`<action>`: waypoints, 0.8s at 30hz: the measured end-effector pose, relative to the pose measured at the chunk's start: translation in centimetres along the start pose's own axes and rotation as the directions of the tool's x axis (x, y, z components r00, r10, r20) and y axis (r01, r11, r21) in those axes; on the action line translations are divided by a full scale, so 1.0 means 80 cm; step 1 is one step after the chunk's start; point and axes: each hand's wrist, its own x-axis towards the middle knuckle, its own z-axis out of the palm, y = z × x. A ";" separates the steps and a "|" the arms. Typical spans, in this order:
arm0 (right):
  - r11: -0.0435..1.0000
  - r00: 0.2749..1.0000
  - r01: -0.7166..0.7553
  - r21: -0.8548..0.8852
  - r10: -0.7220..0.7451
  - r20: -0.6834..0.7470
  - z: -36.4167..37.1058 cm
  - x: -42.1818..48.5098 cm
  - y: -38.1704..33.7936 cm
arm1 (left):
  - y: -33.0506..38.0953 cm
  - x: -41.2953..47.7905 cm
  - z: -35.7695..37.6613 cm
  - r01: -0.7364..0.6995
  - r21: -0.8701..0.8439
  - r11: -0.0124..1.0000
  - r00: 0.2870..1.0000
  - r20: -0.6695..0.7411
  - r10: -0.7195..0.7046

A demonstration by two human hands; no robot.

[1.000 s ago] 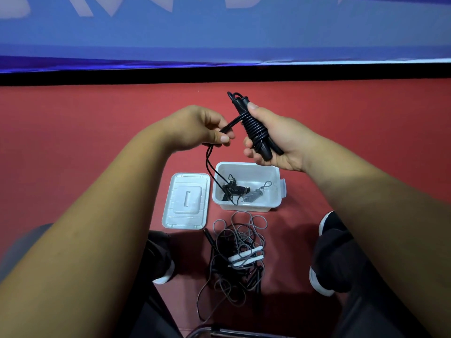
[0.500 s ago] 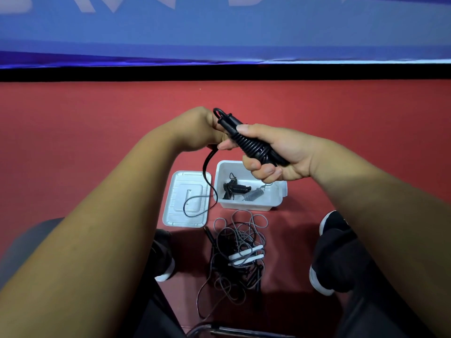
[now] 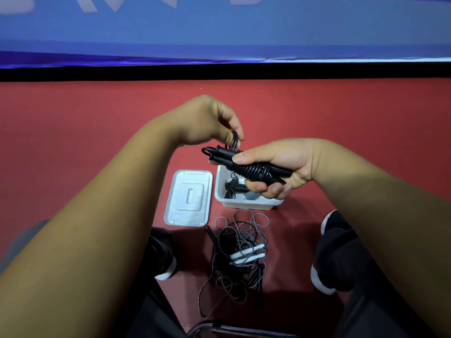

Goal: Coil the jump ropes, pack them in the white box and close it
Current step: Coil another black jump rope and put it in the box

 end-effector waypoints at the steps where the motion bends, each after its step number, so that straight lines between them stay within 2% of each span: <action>1: 1.000 1.000 -0.007 -0.016 0.007 -0.009 -0.002 0.000 0.001 | 0.004 0.000 0.000 -0.001 0.005 1.000 1.000 0.003 0.001; 7: 0.993 0.995 -0.017 -0.113 0.006 -0.103 -0.009 -0.001 -0.001 | 0.020 -0.004 -0.002 -0.019 0.072 0.997 0.999 -0.033 0.021; 12: 0.989 0.957 -0.025 -0.147 -0.019 -0.288 -0.014 0.007 -0.004 | 0.020 -0.004 -0.004 -0.037 0.156 0.987 0.995 -0.084 0.051; 18: 0.991 0.850 -0.010 -0.134 -0.062 -0.523 -0.032 0.008 -0.005 | 0.017 -0.006 -0.008 -0.021 0.144 0.989 0.995 -0.097 0.035; 24: 0.985 0.711 0.077 -0.152 -0.161 -0.685 -0.042 0.012 -0.008 | 0.007 -0.002 -0.001 0.097 0.174 0.980 0.989 -0.129 -0.075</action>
